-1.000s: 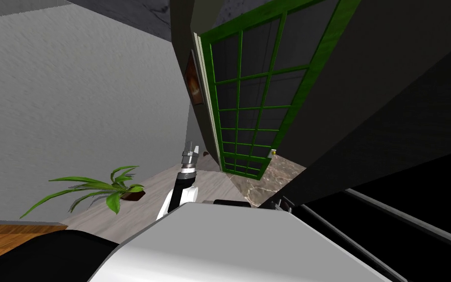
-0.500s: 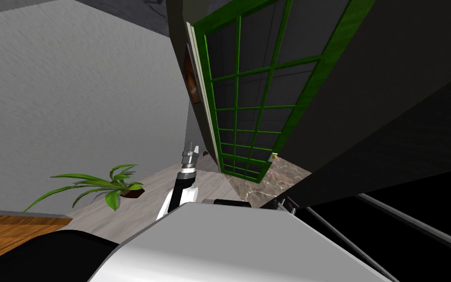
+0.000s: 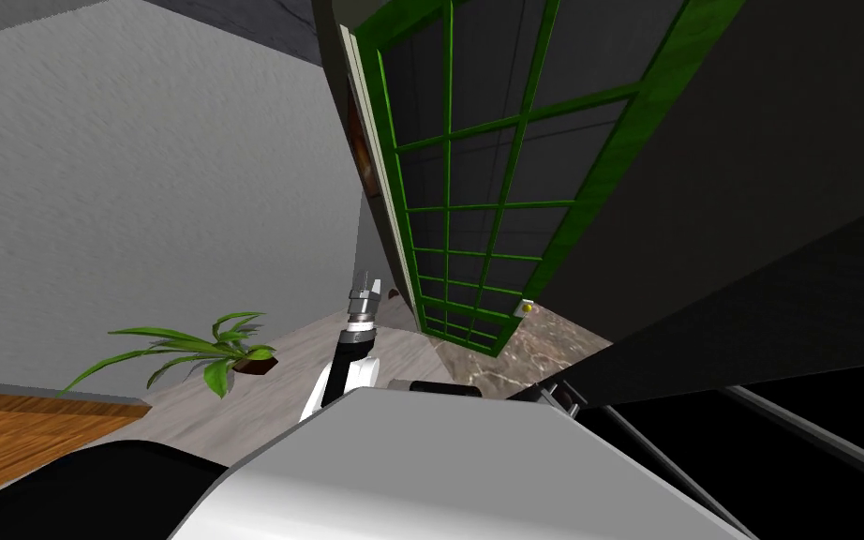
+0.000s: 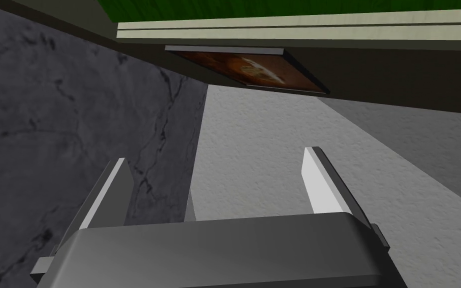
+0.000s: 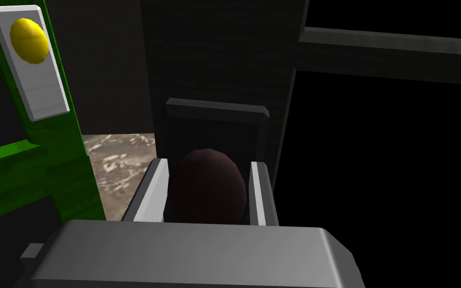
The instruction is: Push the door open
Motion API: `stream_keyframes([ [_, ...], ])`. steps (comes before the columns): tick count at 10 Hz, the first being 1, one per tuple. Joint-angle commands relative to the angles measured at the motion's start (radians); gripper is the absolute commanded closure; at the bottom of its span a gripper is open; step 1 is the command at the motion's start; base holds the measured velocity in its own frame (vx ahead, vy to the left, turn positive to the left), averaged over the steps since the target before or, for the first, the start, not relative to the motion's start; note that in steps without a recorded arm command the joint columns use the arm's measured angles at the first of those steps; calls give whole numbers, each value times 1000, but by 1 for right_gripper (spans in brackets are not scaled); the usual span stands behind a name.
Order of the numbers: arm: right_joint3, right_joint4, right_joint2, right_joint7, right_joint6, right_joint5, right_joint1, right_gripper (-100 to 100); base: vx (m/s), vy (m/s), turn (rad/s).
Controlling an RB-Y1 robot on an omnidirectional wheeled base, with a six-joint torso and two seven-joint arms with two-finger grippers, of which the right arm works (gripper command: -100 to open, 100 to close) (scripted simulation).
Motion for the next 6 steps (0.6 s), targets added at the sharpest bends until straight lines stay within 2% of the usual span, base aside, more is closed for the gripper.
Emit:
stream_keyframes([
  [1,-31,-1,-4,15,-24,-19,1,100,85,-126,52],
  [6,-94,16,15,38,-55,-76,-33,100,78,-102,54],
])
